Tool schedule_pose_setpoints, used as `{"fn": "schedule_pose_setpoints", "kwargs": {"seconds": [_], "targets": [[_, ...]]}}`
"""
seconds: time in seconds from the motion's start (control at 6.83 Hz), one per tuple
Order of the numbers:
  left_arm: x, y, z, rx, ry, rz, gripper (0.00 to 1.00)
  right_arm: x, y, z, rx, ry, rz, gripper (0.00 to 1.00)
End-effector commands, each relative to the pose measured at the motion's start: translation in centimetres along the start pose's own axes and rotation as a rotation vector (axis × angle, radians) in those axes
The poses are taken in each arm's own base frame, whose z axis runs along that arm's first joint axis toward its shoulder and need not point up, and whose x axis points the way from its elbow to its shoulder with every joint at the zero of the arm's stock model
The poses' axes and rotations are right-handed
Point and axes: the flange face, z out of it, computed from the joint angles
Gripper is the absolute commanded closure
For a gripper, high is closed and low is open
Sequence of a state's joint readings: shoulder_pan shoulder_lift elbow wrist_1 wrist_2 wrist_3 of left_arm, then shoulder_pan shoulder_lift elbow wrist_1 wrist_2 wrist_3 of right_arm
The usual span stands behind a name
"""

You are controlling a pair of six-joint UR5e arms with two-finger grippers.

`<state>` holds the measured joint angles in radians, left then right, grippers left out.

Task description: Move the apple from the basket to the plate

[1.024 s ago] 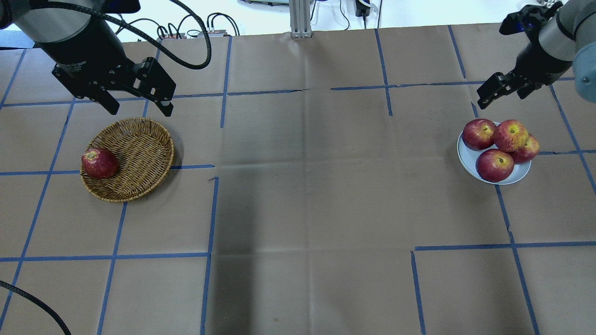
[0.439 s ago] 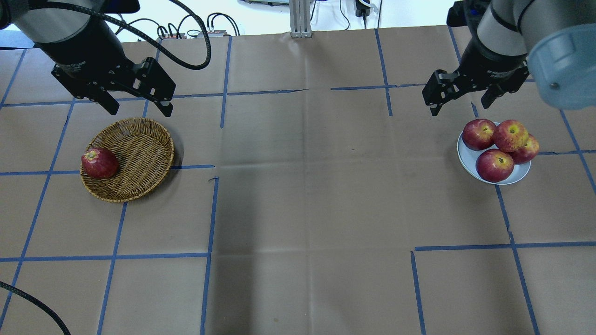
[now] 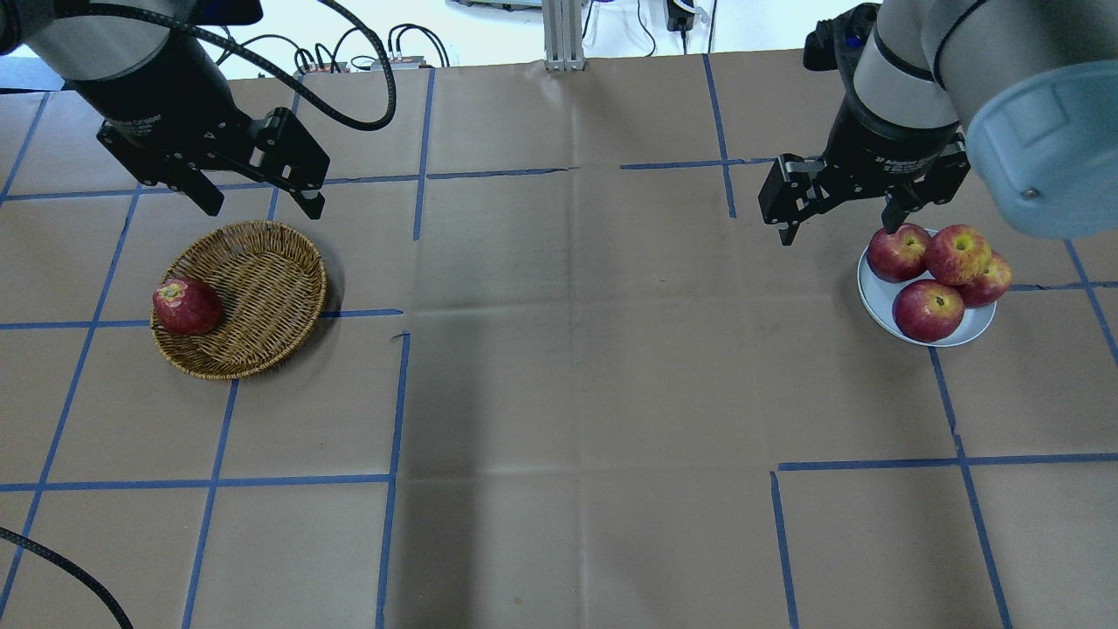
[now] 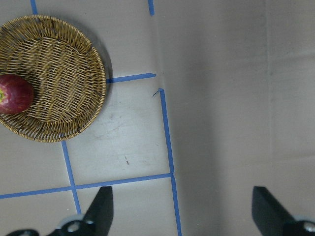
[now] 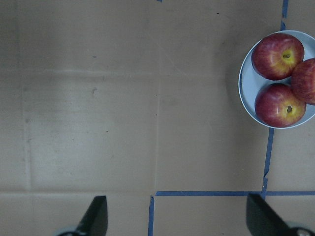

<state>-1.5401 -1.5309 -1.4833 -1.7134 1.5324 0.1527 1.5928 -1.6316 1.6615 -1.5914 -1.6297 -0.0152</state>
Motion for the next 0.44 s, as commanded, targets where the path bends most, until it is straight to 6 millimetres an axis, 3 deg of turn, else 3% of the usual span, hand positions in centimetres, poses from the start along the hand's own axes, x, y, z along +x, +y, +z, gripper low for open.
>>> {"fn": "schedule_pose_setpoints", "kwargs": {"seconds": [0.0, 0.29], "targets": [[0.00, 0.00, 0.00, 0.000, 0.000, 0.001, 0.01, 0.14, 1.17, -0.61, -0.023, -0.004, 0.026, 0.00], [0.00, 0.00, 0.00, 0.000, 0.000, 0.001, 0.01, 0.10, 1.26, -0.83, -0.019, -0.009, 0.073, 0.00]]}}
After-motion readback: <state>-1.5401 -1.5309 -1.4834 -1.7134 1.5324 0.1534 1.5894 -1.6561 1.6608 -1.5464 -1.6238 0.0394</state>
